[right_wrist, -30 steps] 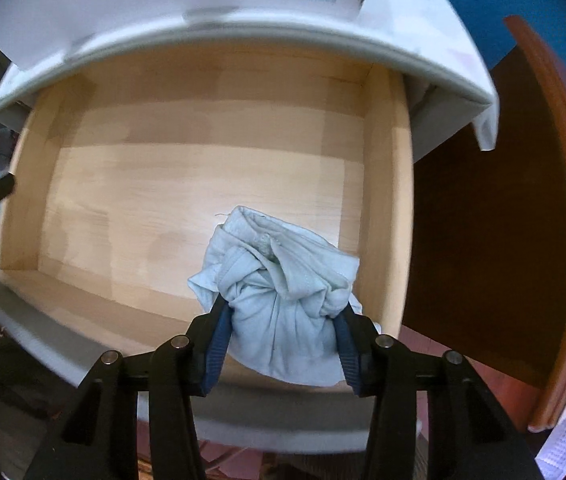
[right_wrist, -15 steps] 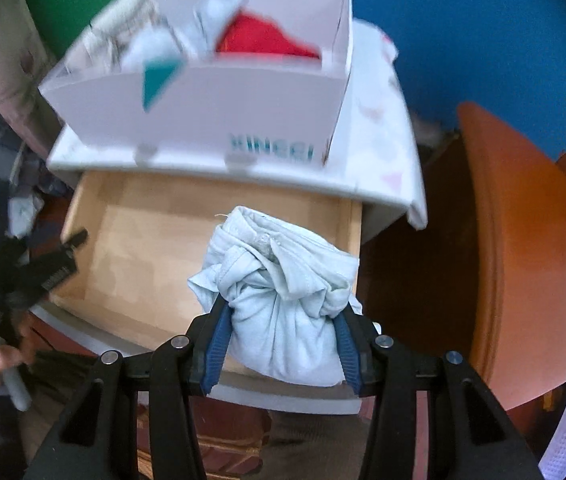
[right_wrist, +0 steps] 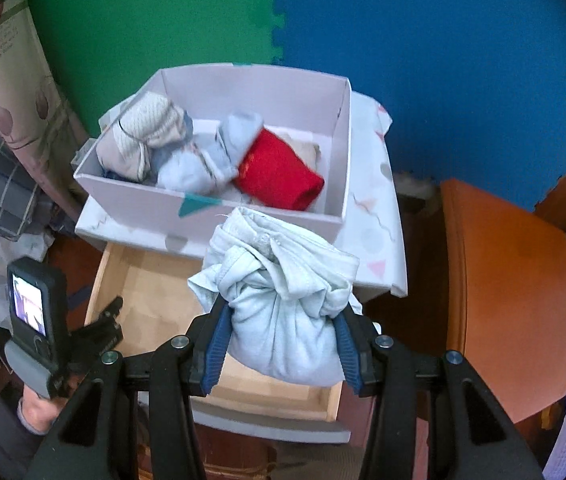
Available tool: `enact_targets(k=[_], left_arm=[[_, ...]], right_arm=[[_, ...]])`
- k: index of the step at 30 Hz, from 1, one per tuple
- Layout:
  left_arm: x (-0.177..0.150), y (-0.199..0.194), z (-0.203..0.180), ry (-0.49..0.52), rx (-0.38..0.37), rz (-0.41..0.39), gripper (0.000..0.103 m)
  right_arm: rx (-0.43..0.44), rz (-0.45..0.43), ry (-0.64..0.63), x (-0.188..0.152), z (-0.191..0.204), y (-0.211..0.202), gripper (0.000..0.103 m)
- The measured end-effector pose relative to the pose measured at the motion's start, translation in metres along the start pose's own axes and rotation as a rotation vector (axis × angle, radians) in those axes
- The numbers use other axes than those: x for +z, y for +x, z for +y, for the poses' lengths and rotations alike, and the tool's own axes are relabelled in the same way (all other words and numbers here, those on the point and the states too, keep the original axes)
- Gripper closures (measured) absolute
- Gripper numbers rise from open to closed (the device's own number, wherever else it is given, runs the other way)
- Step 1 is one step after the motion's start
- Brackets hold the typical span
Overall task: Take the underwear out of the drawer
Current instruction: 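Lift the light blue cloth with the right tool up into the white box, then open the right tool to release the light blue cloth into the box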
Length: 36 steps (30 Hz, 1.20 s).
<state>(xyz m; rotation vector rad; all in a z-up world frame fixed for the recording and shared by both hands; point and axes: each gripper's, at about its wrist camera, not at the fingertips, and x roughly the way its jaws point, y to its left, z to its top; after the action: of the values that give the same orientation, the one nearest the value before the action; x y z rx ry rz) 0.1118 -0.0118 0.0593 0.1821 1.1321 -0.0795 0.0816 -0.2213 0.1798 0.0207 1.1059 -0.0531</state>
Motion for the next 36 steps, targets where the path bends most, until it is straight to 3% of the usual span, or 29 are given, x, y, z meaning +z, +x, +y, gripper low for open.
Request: enact_targets(k=[15, 21, 36], left_arm=[[0.003, -0.001, 0.004, -0.026, -0.010, 0.002, 0.048], [0.003, 0.000, 0.007, -0.039, -0.012, 0.004, 0.048], [0.002, -0.001, 0.009, -0.044, -0.021, 0.005, 0.048]], right_arm=[[-0.030, -0.056, 0.007, 0.057, 0.016, 0.000, 0.059], [-0.029, -0.061, 0.021, 0.080, 0.023, 0.018, 0.059], [-0.053, -0.023, 0.046, 0.097, 0.031, 0.076, 0.059]])
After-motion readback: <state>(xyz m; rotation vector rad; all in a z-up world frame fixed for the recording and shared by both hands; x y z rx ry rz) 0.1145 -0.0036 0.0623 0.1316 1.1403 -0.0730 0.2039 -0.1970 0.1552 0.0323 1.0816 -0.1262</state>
